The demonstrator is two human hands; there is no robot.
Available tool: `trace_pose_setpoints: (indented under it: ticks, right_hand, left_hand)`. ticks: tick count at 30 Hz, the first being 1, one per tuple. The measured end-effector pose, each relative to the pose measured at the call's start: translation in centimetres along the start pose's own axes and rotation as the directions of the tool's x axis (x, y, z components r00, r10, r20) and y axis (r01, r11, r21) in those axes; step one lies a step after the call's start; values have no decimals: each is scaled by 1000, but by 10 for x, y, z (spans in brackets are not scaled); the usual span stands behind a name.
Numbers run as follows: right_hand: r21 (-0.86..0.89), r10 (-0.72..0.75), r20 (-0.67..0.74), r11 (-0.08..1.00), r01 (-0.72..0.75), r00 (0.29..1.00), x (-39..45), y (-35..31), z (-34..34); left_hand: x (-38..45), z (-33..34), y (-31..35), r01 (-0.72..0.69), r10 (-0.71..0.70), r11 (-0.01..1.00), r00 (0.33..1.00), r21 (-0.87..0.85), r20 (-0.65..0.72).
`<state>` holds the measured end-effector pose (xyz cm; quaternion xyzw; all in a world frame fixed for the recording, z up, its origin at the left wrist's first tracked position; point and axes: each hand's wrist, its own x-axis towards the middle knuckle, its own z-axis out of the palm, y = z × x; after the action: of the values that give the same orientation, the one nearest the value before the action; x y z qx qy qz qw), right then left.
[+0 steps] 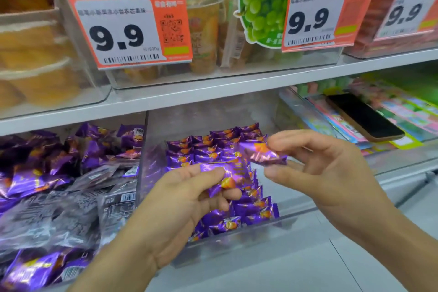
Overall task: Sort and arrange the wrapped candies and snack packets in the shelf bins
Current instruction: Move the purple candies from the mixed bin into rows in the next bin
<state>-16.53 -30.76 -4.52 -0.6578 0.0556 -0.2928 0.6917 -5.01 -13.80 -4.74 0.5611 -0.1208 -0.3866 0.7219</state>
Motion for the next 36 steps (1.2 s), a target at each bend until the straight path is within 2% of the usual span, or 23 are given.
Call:
trace_pose_setpoints:
  ticks: [2,4,6,9,14,19,21,24,29,33,36]
  right_hand:
    - [-127,-77,100,988,89,992,-2,4,0]
    - [-253,-68,187,961,115,980,-4,8,0]
    - [-301,-45,209,947,108,977,-5,11,-1]
    - [-302,-13,216,950,79,976,-5,9,-1]
    - [-154,127,164,983,-102,978,-8,3,2]
    - [-226,162,106,965,-135,981,-4,5,-1]
    - [-242,160,102,961,-131,982,-2,6,-4]
    - [-232,150,109,965,-121,983,-1,7,-5]
    - [-316,162,126,942,-115,979,-2,11,-7]
    - [-326,225,305,938,-120,926,-2,8,-9]
    - [-433,195,270,899,-62,943,-1,10,-6]
  left_hand:
    - [1,5,1,41,-41,998,999,-51,-9]
    - [1,8,1,73,-73,996,997,-59,0]
    - [-1,8,2,57,-56,998,998,-3,33]
    - [-4,5,1,-2,-2,999,997,55,74]
    - [-3,-2,-5,-68,61,993,996,101,70]
    - [-5,-4,-4,-128,97,975,980,179,171]
    - [-6,-4,-3,-195,138,943,967,269,215]
    - [-6,-2,-4,-285,222,858,956,427,192]
    - [-3,-2,-8,-320,237,794,946,517,222]
    - [-3,3,-14,-330,230,770,942,545,246]
    - [-1,3,-23,-354,284,644,934,678,218]
